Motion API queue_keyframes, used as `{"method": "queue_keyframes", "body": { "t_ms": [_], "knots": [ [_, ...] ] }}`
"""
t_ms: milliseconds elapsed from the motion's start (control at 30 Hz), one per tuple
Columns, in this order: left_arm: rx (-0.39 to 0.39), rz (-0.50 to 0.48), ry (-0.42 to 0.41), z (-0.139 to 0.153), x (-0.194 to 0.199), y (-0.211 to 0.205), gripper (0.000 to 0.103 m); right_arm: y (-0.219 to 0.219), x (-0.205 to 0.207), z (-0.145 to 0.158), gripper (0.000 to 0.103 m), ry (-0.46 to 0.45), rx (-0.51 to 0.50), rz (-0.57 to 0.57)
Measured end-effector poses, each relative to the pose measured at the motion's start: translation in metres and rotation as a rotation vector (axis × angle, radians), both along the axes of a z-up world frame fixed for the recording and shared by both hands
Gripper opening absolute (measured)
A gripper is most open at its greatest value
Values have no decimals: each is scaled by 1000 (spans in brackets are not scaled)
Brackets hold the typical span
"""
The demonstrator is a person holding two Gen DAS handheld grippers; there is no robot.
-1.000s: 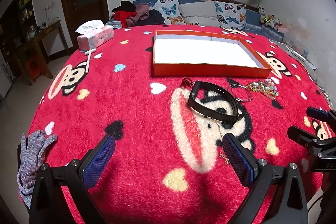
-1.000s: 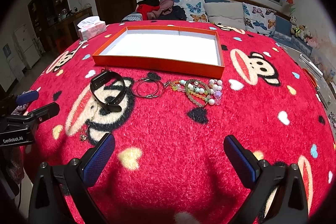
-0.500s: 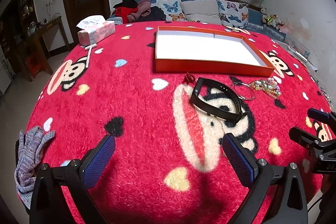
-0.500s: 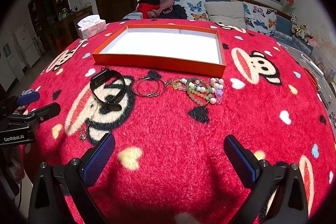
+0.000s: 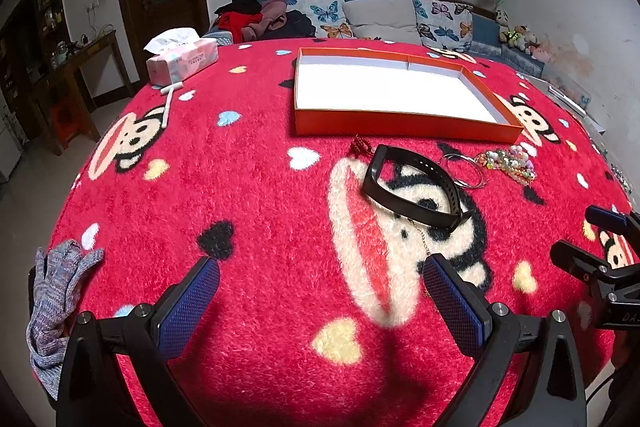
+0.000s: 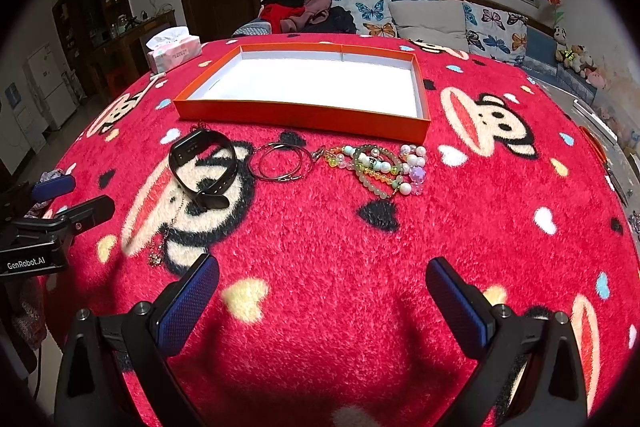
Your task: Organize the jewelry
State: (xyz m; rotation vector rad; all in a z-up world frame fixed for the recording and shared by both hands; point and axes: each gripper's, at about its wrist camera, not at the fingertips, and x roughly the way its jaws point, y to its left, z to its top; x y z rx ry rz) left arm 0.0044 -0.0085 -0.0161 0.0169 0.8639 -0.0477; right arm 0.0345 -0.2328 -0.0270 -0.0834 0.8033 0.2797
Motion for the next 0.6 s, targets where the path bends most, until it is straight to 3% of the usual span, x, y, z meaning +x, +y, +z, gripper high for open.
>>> {"method": "queue_keyframes", "body": {
  "t_ms": [600],
  "knots": [
    [16,-47,32,-8,3,-12,103,-5,2,-4,103,12,13,9]
  ]
}}
